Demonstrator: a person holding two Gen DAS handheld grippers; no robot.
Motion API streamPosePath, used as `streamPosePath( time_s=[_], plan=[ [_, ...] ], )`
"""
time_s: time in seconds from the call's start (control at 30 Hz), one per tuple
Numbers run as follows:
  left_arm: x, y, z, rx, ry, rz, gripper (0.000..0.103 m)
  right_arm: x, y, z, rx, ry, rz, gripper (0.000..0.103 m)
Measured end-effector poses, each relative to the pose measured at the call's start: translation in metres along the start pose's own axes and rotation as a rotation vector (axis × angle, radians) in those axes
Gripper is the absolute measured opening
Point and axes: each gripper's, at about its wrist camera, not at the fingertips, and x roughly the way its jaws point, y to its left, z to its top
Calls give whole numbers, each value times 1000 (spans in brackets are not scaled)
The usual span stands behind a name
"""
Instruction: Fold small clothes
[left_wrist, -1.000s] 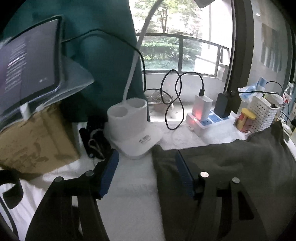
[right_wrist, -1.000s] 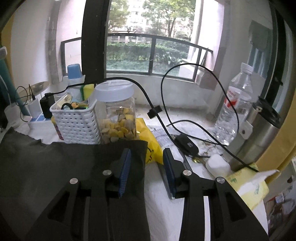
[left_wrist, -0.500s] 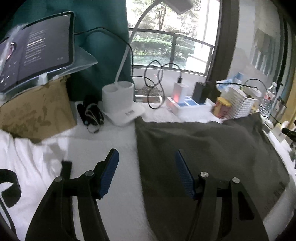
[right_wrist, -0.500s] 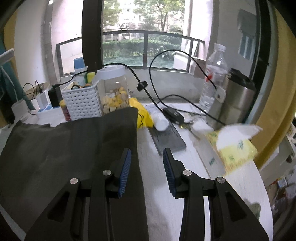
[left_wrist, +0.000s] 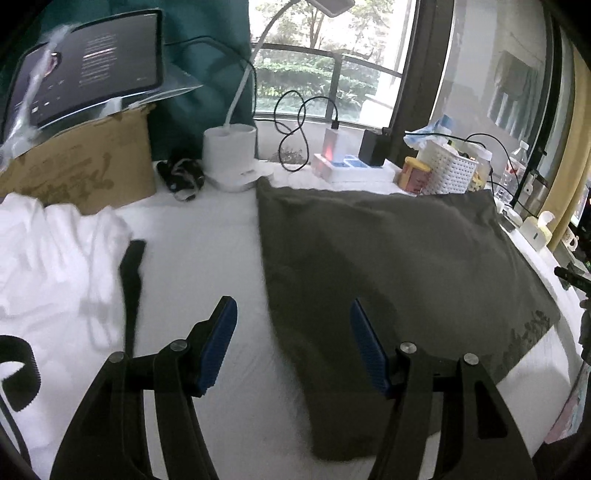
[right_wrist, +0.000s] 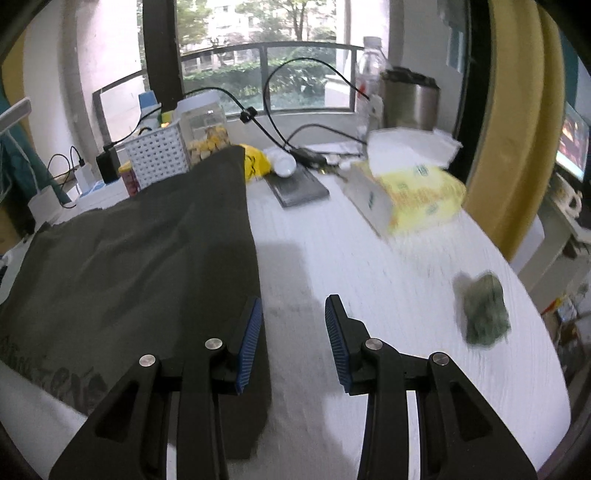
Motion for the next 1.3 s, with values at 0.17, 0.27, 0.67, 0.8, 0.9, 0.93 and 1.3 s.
streamPosePath(
  time_s=[0.17,0.27,0.67,0.8,0.9,0.93,1.3],
  plan=[
    [-14,12,-17,-7,19,17,64,-9,-2,-22,39,16,10,38],
    [-21,14,-29,-9,31,5,63,-13,-3,-33,64,30,23,38],
    [-18,-19,-68,129,152,-105,55,-15,7,-53,79,81,69,38],
    [-13,-18,-68,119,164,-113,43,-14,13,-56,69,94,104,38],
    [-17,-17,-66,116,137,-117,43,-14,16,-59,71,89,105,38],
    [-18,-17,-65,118,129,-119,43,-14,16,-59,75,88,109,38],
    [-27,5,-60,77,81,-30,6,-9,23,-58,48,87,161,8]
  ],
)
